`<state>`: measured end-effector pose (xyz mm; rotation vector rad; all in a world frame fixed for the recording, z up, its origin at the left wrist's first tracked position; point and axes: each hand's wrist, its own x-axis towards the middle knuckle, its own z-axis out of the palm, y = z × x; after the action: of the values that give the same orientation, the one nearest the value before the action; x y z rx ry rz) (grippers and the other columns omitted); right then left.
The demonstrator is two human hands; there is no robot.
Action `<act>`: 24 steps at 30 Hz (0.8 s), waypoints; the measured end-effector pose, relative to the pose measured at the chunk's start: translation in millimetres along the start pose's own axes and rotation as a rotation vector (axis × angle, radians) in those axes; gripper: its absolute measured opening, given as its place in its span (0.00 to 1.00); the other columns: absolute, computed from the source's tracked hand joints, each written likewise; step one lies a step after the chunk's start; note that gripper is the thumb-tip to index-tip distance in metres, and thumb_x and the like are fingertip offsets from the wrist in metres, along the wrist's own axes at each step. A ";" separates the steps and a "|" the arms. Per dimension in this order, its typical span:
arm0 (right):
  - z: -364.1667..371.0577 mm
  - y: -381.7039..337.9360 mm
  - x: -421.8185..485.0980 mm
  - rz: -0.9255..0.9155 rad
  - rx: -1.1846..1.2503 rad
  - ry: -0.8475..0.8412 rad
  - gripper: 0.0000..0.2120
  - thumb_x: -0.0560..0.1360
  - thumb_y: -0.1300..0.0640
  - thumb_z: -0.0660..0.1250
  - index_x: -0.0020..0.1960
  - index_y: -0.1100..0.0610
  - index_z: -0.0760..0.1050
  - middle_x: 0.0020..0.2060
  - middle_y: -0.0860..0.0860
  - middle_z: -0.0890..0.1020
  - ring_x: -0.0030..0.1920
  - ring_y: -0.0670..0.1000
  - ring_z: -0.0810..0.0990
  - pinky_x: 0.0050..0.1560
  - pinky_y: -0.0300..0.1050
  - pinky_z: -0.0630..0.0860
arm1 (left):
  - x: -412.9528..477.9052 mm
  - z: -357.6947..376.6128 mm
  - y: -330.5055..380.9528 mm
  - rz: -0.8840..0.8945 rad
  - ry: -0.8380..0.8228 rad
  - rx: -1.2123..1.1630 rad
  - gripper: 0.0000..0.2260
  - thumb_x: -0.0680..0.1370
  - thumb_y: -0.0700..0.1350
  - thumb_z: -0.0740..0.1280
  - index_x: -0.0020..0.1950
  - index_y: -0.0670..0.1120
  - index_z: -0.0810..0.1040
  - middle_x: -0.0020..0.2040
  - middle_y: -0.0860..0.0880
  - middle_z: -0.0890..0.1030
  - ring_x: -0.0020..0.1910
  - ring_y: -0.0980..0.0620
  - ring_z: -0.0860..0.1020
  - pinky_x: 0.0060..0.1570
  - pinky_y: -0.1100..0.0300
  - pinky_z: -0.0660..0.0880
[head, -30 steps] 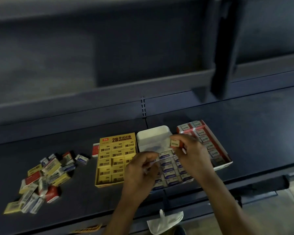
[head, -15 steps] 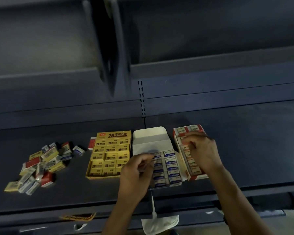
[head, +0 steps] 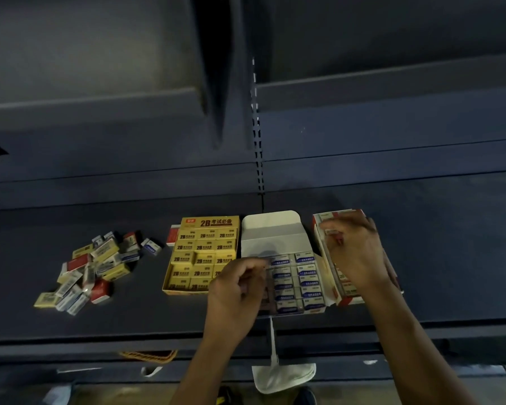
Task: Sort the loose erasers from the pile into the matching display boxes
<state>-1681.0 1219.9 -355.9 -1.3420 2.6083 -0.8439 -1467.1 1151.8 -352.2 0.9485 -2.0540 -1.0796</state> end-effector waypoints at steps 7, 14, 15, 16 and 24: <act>20.2 -72.6 -5.4 -0.108 0.084 -0.022 0.10 0.73 0.59 0.68 0.54 0.54 0.80 0.55 0.52 0.76 0.56 0.53 0.74 0.53 0.39 0.69 | 15.9 -40.7 -24.0 0.118 0.044 0.186 0.12 0.73 0.36 0.69 0.54 0.49 0.80 0.50 0.53 0.81 0.47 0.58 0.79 0.45 0.65 0.77; 65.3 -144.1 -6.2 -0.233 0.114 -0.197 0.10 0.75 0.56 0.67 0.56 0.54 0.78 0.56 0.50 0.73 0.60 0.51 0.69 0.56 0.42 0.71 | 29.6 -93.2 -56.9 0.163 0.052 0.491 0.19 0.67 0.36 0.74 0.56 0.47 0.79 0.52 0.47 0.81 0.49 0.46 0.79 0.43 0.55 0.78; 70.9 -153.7 -6.1 -0.248 0.117 -0.215 0.11 0.74 0.57 0.67 0.56 0.54 0.78 0.56 0.50 0.73 0.61 0.51 0.68 0.58 0.44 0.71 | 31.3 -100.1 -62.4 0.163 0.051 0.519 0.20 0.66 0.35 0.74 0.56 0.47 0.79 0.52 0.47 0.81 0.49 0.45 0.78 0.43 0.54 0.77; 76.5 -162.5 -5.6 -0.266 0.123 -0.216 0.11 0.74 0.57 0.67 0.56 0.54 0.78 0.56 0.50 0.74 0.61 0.51 0.68 0.59 0.46 0.72 | 33.4 -106.9 -68.5 0.165 0.052 0.547 0.20 0.65 0.35 0.73 0.56 0.47 0.79 0.51 0.46 0.80 0.49 0.44 0.78 0.42 0.54 0.77; 115.9 -219.6 9.4 -0.352 -0.026 -0.265 0.13 0.76 0.55 0.62 0.60 0.52 0.75 0.59 0.47 0.73 0.63 0.50 0.66 0.61 0.41 0.64 | 57.7 -159.8 -113.7 0.094 0.095 0.849 0.17 0.65 0.37 0.72 0.53 0.44 0.81 0.50 0.42 0.80 0.50 0.38 0.76 0.46 0.48 0.76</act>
<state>-1490.6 1061.1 -339.9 -1.8144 2.2268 -0.6159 -1339.3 992.6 -363.9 1.2328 -2.4674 -0.0579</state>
